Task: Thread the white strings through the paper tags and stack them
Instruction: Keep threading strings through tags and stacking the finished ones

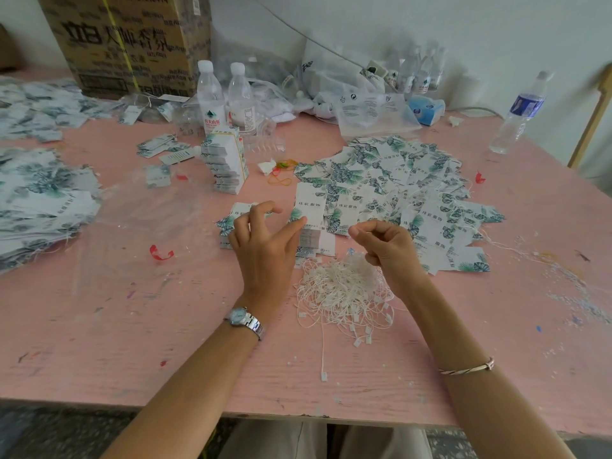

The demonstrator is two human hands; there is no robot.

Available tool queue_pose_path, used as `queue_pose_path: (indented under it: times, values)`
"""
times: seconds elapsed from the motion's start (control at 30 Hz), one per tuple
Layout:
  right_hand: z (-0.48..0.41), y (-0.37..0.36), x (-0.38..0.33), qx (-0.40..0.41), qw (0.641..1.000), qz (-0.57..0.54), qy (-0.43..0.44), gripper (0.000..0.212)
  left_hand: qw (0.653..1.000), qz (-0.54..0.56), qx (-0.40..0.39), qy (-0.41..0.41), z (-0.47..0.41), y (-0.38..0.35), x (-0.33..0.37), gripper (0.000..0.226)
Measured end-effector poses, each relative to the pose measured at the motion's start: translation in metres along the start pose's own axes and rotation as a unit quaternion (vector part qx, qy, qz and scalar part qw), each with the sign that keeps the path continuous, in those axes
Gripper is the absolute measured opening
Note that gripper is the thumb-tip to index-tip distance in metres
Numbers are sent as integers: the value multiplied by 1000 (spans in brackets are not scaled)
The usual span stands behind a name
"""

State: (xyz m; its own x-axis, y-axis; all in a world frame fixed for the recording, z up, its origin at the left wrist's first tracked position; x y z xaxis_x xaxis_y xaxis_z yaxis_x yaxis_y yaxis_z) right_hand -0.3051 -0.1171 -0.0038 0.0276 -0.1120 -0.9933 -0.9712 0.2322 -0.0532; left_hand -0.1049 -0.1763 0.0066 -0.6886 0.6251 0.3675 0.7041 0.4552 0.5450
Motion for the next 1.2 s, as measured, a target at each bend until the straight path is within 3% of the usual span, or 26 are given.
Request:
queue_pose_path:
  times: [0.2,0.33,0.53,0.63,0.73,0.93,1.1,1.2]
  values:
    - [0,-2,3,-15,999,-40,-5,16,986,25,95,-135,5,15,19,5]
    - [-1,-3,2,-29,995,-94,5,15,967,46,81,-238,12,16,37,5]
    - [0,2,1,16,998,-45,41,8,951,75,9,-301,20,7,50,16]
    - [0,6,2,25,997,-54,52,9,957,140,-57,-249,20,-2,47,44]
    - [-1,7,3,15,997,-60,54,7,963,232,-65,-120,13,-5,30,56]
    - [-1,-9,6,-51,996,-27,65,6,928,350,-102,73,11,-21,1,50]
    - [2,-18,5,-91,992,-14,84,6,895,414,-132,103,13,-27,2,15]
    - [2,-18,5,-91,992,-17,86,10,869,455,-129,144,13,-28,-2,17]
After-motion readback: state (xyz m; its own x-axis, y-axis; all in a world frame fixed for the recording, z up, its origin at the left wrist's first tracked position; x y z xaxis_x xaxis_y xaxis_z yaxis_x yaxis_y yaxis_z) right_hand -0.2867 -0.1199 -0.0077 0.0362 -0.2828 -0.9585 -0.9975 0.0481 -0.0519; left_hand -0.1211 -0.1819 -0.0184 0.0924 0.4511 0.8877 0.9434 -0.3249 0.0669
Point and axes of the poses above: each hand's wrist, its own z-axis away from the middle knuckle, its own y-axis out of the back of the hand, x = y × z, the point moved 6 cm from there along -z, towards the middle knuckle, and after that the axes turned 7 degrees about -x, right-handed, at the moved point
